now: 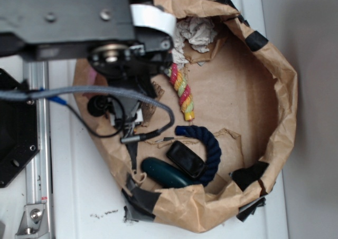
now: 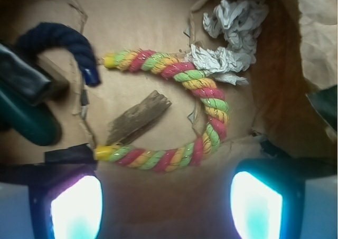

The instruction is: Grab the multicolored rope.

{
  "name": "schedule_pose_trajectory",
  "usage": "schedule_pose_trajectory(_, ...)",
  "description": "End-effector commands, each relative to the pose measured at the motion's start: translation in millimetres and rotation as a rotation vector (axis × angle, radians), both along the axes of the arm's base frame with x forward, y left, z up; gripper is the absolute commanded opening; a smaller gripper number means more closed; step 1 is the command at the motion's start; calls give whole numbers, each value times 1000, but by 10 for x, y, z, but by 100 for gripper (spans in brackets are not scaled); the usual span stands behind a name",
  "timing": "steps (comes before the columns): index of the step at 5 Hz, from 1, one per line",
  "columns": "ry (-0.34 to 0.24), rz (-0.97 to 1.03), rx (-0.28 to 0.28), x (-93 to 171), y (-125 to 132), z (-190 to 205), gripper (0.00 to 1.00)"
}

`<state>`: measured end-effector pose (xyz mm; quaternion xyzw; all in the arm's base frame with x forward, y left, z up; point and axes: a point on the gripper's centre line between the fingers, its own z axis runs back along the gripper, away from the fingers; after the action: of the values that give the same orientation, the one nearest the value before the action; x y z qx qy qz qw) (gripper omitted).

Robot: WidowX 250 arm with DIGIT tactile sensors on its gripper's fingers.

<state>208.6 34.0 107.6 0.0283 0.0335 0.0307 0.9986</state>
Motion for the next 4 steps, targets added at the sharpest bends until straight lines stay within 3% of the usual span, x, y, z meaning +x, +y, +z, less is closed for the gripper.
schedule_pose_trajectory(1,22,-44,88,337,235,-160,100)
schedule_pose_trajectory(2,47,-110,102,455,340,-302,100)
schedule_pose_trajectory(4,60,-166,114,372,326,-390,100)
